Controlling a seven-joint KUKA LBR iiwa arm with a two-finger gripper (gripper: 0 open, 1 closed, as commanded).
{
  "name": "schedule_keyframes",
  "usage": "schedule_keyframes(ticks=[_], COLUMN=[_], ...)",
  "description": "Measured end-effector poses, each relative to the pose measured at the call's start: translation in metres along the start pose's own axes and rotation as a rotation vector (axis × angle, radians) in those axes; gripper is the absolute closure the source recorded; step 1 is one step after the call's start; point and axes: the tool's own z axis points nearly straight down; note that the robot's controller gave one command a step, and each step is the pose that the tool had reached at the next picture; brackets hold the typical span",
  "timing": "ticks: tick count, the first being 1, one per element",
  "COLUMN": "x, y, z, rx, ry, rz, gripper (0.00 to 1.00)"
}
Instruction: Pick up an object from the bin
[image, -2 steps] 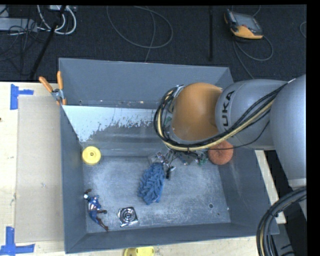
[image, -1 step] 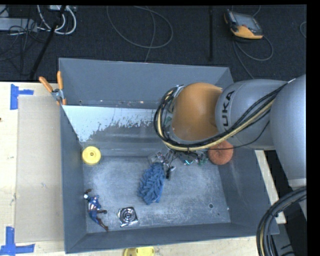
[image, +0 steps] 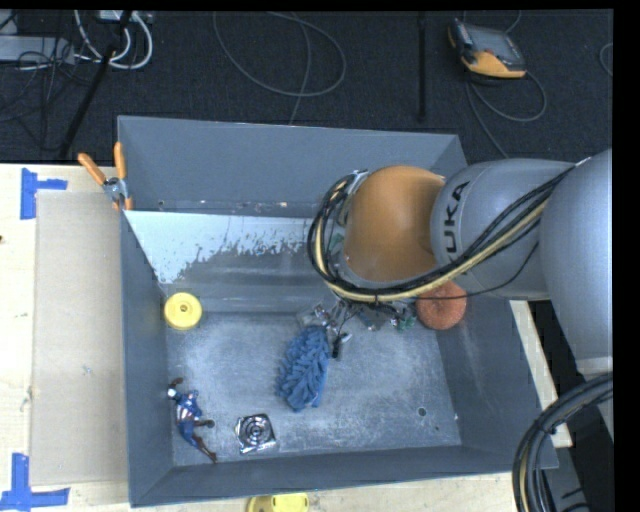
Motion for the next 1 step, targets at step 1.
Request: schedule_keyframes(ticks=[1], x=[0.0], y=[0.0], z=[0.0], rx=[0.0], ry=[0.0], rz=[0.001], gripper=[1.0])
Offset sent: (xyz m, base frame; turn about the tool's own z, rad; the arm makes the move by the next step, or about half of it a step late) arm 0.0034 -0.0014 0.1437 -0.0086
